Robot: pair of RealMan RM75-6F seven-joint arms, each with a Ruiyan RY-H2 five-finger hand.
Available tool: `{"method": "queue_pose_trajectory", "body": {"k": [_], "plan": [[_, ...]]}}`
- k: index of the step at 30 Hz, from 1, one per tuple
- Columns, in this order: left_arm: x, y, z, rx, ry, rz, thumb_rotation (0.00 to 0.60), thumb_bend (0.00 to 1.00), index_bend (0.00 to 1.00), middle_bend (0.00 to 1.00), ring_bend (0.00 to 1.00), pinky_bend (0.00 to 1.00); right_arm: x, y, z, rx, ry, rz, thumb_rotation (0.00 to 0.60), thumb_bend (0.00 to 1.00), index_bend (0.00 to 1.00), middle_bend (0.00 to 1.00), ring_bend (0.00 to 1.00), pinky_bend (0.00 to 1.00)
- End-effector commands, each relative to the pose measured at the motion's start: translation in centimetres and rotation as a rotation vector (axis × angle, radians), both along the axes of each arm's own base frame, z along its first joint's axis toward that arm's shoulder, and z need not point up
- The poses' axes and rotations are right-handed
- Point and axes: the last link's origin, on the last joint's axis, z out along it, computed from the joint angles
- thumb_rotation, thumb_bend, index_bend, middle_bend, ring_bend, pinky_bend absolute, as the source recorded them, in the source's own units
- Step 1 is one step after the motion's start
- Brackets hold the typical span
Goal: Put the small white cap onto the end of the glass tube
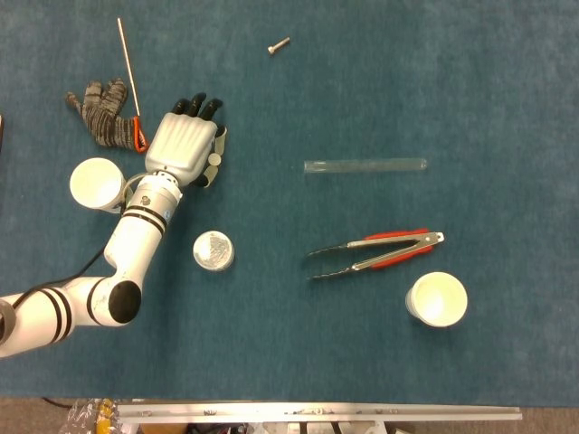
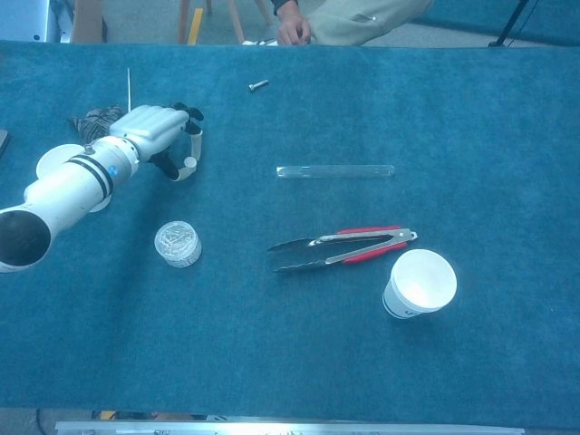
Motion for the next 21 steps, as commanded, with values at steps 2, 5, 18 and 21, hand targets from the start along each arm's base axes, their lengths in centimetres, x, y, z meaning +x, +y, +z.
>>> {"method": "queue_pose_trajectory", "body": {"k": [2,5,18,21], "plan": [[0.3,0.0,0.5,0.001,-0.029,0.002,0.6,0.32,0.52,0.12,0.0,0.0,-0.1,-0.2,0.0,0.015,0.016,-0.005,0.6,0.28,0.38,0.18,0.08,0.25],[0.6,-0.1,1.7,0.014,-0.05,-0.008,0.6,0.32,0.52,0.13,0.0,0.0,-0.2,-0.6,0.0,0.041,0.049,-0.011,0.6,0.28,0.38,0.18,0.08,0.25],[2.0,-2.7,8.5,0.055,-0.164,-0.044,0.6,0.32,0.53,0.13,0.0,0.0,2.7,-4.7,-2.4,0.15,0.104,0.062,0.6,0.28,0.41,0.18,0.08,0.25],[1.9,-3.6,9.5,0.056,-0.172,-0.039,0.6,0.32,0.53,0.13,0.0,0.0,4.0,-5.9,-3.7,0.206,0.128,0.099,0.6,0.28,0.41,0.18,0.08,0.25]]}}
